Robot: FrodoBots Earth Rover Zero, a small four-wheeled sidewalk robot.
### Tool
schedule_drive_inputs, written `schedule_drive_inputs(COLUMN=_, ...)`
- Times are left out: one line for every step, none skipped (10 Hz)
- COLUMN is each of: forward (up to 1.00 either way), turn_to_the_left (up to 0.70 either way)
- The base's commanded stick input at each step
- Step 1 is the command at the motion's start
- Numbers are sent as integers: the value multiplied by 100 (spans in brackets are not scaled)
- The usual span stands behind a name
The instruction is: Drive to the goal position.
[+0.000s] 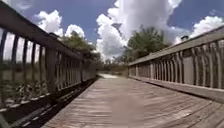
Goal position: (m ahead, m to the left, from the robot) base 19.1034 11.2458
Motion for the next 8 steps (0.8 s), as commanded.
schedule_drive_inputs(forward=50, turn_to_the_left=0)
schedule_drive_inputs(forward=50, turn_to_the_left=0)
schedule_drive_inputs(forward=50, turn_to_the_left=0)
schedule_drive_inputs(forward=50, turn_to_the_left=0)
schedule_drive_inputs(forward=50, turn_to_the_left=0)
schedule_drive_inputs(forward=50, turn_to_the_left=0)
schedule_drive_inputs(forward=50, turn_to_the_left=0)
schedule_drive_inputs(forward=50, turn_to_the_left=0)
